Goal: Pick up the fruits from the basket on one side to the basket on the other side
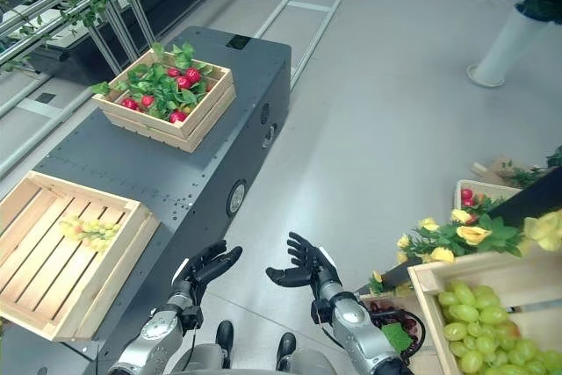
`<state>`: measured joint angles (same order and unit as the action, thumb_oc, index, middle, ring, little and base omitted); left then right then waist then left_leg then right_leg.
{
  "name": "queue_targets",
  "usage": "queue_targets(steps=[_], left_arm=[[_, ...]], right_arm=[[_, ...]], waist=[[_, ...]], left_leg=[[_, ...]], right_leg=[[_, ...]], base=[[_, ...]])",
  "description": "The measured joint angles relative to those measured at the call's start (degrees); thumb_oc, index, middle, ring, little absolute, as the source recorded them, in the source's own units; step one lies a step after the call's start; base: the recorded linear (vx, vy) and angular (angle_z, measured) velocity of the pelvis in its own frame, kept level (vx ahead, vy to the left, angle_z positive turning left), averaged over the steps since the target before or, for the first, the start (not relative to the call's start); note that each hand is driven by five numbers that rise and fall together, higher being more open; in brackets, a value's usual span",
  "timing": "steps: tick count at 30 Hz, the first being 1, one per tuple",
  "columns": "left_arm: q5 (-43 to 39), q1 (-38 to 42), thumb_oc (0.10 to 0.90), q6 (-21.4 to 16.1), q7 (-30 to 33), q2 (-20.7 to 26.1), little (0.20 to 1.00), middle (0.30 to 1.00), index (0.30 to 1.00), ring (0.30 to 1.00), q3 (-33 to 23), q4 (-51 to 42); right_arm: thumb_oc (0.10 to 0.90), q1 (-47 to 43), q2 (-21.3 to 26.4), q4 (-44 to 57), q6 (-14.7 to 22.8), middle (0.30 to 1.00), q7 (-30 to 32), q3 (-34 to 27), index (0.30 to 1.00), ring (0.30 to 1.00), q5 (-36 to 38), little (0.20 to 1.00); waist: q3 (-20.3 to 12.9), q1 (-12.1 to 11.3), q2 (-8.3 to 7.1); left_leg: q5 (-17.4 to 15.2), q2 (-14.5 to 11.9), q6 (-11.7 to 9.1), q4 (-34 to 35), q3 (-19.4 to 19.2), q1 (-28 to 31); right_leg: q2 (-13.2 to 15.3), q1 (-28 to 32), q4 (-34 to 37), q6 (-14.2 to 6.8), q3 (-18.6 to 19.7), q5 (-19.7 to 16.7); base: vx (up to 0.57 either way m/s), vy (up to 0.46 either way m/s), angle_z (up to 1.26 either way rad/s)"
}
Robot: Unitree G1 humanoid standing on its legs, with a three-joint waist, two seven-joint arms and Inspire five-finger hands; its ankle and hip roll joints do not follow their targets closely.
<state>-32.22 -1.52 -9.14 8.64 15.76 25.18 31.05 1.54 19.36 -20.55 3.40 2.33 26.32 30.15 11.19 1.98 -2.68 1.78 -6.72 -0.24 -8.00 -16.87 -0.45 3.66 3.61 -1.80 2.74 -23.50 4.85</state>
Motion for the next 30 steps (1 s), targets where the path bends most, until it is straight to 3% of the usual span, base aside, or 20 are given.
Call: queue_targets(steps=[2,4,6,7,8,10,12,18,30], left_arm=[[0.31,1.35,0.8,0.02,-0.22,-0.26,0.9,0.9,0.9,0.9,1.14,-0.04],[1.71,2.99,0.8,0.02,-0.58,-0.46,0.9,0.9,0.9,0.9,2.64,-0.08],[2.75,4.31,0.8,0.02,-0.51,-0.88,0.9,0.9,0.9,0.9,4.43,-0.1],[2.98,4.47,0.8,0.02,-0.53,-1.8,0.9,0.9,0.9,0.9,5.08,-0.48],[3.57,4.32,0.8,0.01,-0.67,-1.97,0.9,0.9,0.9,0.9,5.58,-0.89],[4.9,4.08,0.8,-0.01,-0.46,-1.48,0.9,0.9,0.9,0.9,5.75,-1.81],[4.9,3.42,0.8,0.0,0.44,-0.37,0.9,0.9,0.9,0.9,5.55,-1.94],[4.91,-1.1,0.8,0.0,1.52,2.72,0.9,0.9,0.9,0.9,1.87,-1.98],[13.44,-2.56,0.8,-0.31,-0.07,4.9,0.9,0.9,0.9,0.9,2.17,-7.73]], right_arm=[[0.8,0.63,0.18,1.06,0.38,0.9,0.0,-1.06,0.9,0.9,0.07,0.9],[0.8,0.57,0.33,1.18,0.99,0.9,0.0,-1.52,0.9,0.9,1.1,0.9],[0.8,0.98,0.46,1.18,0.98,0.9,0.01,-2.66,0.9,0.9,2.34,0.9],[0.8,1.34,1.2,1.16,0.89,0.9,0.0,-3.12,0.9,0.9,2.76,0.9],[0.8,1.47,1.28,0.52,0.59,0.9,0.0,-3.35,0.9,0.9,4.43,0.9],[0.8,2.04,0.64,0.35,0.58,0.9,-0.04,-3.31,0.9,0.9,4.77,0.9],[0.8,2.01,-0.03,0.49,0.58,0.9,-0.09,-2.88,0.9,0.9,4.27,0.9],[0.8,2.17,-1.74,0.71,0.59,0.9,-1.38,-2.97,0.9,0.9,4.31,0.9],[0.8,2.71,-3.07,0.63,0.59,0.9,-1.84,-3.0,0.9,0.9,6.35,0.9]], waist=[[-0.31,0.3,0.54],[-0.63,1.61,1.52],[-0.91,2.18,3.45],[-1.41,2.22,6.11],[-1.98,2.11,7.46],[-2.12,1.76,7.12],[-2.21,-0.39,7.03],[-3.14,-2.26,5.19],[-4.11,-3.03,0.65]], left_leg=[[0.45,-1.82,-0.68,1.53,-3.07,1.51],[1.04,-2.17,-1.5,7.42,-5.47,2.85],[1.58,-1.85,-1.8,10.29,-2.99,3.22],[2.97,-1.88,-0.92,10.85,-0.37,3.27],[2.02,-2.03,-3.58,12.78,-0.21,3.99],[2.04,-0.05,-2.38,12.94,1.26,3.89],[1.54,1.48,-1.3,12.93,1.8,3.9],[1.15,3.87,-0.15,13.04,4.34,3.93],[1.12,4.62,-0.12,13.12,5.48,3.94]], right_leg=[[0.57,0.73,1.04,-0.74,-3.16,-0.4],[0.85,0.87,2.32,-1.87,-5.67,-1.12],[0.69,0.86,2.48,-3.16,-4.99,-1.48],[-0.45,0.64,1.89,-4.41,-3.35,-1.12],[-0.57,0.16,0.62,-5.39,-2.38,-0.5],[0.95,-0.47,-0.47,-6.16,1.06,0.16],[2.25,-0.41,-0.14,-6.7,2.64,-0.09],[3.51,3.17,5.15,-10.17,2.5,-2.29],[3.79,4.26,6.27,-10.38,2.44,-2.86]], base=[[0.01,0.174,0.97],[0.04,0.206,0.92],[0.06,0.163,0.7],[0.08,0.164,0.58],[0.08,0.173,0.66],[0.03,0.111,0.51],[0.03,0.135,0.16],[0.06,0.11,0.23],[0.06,0.171,0.04]])
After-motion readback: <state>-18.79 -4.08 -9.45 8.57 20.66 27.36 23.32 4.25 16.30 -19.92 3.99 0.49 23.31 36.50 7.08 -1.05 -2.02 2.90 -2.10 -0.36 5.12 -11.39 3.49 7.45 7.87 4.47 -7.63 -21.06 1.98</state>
